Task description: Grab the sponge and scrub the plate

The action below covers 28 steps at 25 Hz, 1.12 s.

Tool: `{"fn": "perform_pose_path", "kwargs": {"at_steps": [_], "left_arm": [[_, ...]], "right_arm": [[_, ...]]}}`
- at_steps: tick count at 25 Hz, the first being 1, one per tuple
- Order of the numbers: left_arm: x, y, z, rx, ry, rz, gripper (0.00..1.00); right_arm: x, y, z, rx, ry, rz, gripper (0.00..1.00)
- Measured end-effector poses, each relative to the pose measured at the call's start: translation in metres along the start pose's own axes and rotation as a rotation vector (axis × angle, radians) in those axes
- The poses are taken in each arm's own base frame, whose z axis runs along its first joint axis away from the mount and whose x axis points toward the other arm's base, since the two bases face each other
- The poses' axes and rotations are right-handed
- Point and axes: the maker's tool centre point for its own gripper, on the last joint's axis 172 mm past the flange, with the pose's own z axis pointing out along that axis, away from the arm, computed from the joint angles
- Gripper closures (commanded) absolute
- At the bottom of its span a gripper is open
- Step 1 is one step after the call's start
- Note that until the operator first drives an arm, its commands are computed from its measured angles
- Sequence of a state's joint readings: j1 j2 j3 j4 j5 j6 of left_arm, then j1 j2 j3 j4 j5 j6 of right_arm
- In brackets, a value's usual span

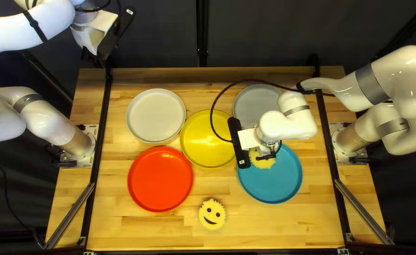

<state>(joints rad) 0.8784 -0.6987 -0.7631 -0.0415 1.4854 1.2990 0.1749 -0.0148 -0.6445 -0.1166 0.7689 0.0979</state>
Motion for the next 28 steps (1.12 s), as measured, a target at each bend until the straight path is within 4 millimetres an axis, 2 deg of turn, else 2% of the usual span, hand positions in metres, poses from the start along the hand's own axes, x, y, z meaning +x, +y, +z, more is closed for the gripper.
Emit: {"fn": "perform_pose_path", "kwargs": {"at_steps": [7,11,14,18,22,28], "left_arm": [[0.0,0.0,0.0,0.0,0.0,0.0,0.0],[0.0,0.0,0.0,0.0,0.0,0.0,0.0],[0.0,0.0,0.0,0.0,0.0,0.0,0.0],[0.0,0.0,0.0,0.0,0.0,0.0,0.0],[0.0,0.0,0.0,0.0,0.0,0.0,0.0],[0.0,0.0,0.0,0.0,0.0,0.0,0.0]], "right_arm": [[0.016,-0.04,-0.005,0.012,0.01,0.008,1.0],[0.018,-0.045,-0.002,0.048,0.01,0.038,1.0],[0.012,-0.036,-0.003,0.073,0.017,0.066,1.0],[0.001,-0.02,-0.018,0.066,0.039,0.088,1.0],[-0.008,0.012,-0.034,0.043,0.078,0.106,1.0],[-0.009,0.061,-0.045,0.039,0.118,0.107,1.0]]}}
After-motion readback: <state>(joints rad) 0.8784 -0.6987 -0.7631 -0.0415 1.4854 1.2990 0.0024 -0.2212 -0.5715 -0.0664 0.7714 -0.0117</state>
